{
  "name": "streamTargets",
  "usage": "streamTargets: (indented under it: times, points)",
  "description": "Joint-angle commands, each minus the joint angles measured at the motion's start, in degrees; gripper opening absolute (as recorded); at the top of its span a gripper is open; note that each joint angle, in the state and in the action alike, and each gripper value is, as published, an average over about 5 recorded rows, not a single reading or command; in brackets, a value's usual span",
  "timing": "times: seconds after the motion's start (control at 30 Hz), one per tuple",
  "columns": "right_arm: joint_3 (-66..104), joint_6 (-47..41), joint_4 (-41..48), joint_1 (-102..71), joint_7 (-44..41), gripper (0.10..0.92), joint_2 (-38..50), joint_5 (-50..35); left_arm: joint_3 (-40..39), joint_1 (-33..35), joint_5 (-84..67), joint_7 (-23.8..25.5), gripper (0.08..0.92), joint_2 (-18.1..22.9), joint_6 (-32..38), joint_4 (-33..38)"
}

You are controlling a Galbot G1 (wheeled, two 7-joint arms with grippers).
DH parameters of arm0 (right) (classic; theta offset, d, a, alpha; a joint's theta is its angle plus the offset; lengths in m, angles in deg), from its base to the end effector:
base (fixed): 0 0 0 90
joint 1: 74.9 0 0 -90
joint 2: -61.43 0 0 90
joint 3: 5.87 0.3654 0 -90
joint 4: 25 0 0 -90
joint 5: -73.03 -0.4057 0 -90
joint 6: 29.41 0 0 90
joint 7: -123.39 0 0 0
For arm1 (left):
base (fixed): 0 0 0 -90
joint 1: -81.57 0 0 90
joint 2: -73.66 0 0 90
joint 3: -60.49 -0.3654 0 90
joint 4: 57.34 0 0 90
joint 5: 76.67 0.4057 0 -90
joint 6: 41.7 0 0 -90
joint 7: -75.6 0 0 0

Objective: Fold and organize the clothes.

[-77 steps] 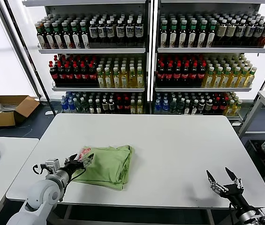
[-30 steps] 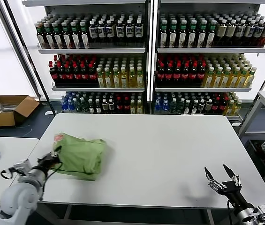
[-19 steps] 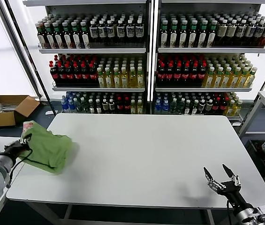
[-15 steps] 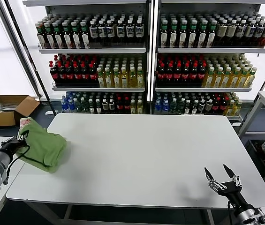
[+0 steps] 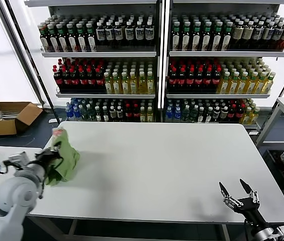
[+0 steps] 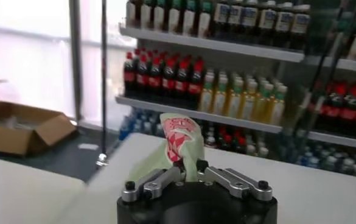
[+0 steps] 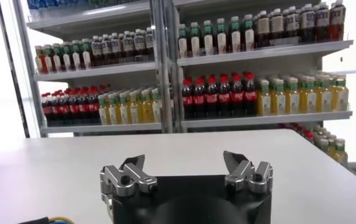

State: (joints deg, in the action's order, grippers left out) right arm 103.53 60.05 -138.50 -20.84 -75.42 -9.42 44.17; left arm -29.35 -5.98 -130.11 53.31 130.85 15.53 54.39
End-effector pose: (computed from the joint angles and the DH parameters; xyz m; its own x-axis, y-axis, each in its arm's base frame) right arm 0.1950 -0.1835 -0.3289 -0.9791 -0.1699 0.1119 -0.1617 0.9837 0.0782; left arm 0.3688 0.1175 -0.1962 -0.9318 -0.0014 0.3630 -0.0767 0.9782 -0.1930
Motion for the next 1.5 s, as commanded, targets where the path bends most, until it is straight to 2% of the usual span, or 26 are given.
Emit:
streamTargets:
  times: [0.03, 0.2, 0.33, 0.47, 0.6, 0.87, 1.1, 1.33, 1.5]
  points:
    - [0.76, 0.14, -0.94, -1.86, -0.01, 0.823, -1.29, 1.17, -24.75, -9.12, -1.41, -14.51, 0.132, 19.48, -0.30, 0.64]
    - [1.62, 0.28, -1.70, -3.06, -0.02, 0.823, -1.86, 1.31, -28.88, -9.70, 2.53, -13.34, 0.132, 24.57, -0.25, -5.37]
    - [1.50, 0.46, -2.13, -3.79, -0.04, 0.823, -2.13, 1.81, -29.15, -9.98, 1.46, -13.08, 0.132, 26.54, 0.42, -8.17]
    - [0.81, 0.27, -2.72, -3.82, 0.10, 0.823, -2.20, 2.49, -28.13, -10.47, -2.19, -12.16, 0.132, 26.58, 1.81, -9.12]
    - [-0.14, -0.64, -3.22, -3.07, 0.67, 0.823, -1.66, 2.70, -26.95, -9.26, -5.80, -9.24, 0.149, 24.40, 2.73, -6.93]
    - [-6.03, -8.28, -3.48, 2.76, 5.33, 0.823, 2.30, 2.05, -20.69, -4.13, -11.83, 2.32, 0.361, 17.27, 2.26, -0.40]
    - [-24.40, -16.70, 0.84, 18.99, 12.22, 0.823, 7.46, -1.00, -9.00, -0.90, 8.31, 14.21, 0.561, 9.43, 2.97, 0.18]
    - [-43.39, -22.16, 10.39, 36.31, 16.60, 0.823, 6.44, -3.86, 1.04, 3.28, 9.53, 14.66, 0.763, 6.84, 3.40, 3.68]
    - [-50.56, -23.58, 14.76, 42.31, 17.56, 0.823, 5.01, -3.78, 3.77, 8.20, 8.88, 14.38, 0.819, 8.55, 3.18, 7.41]
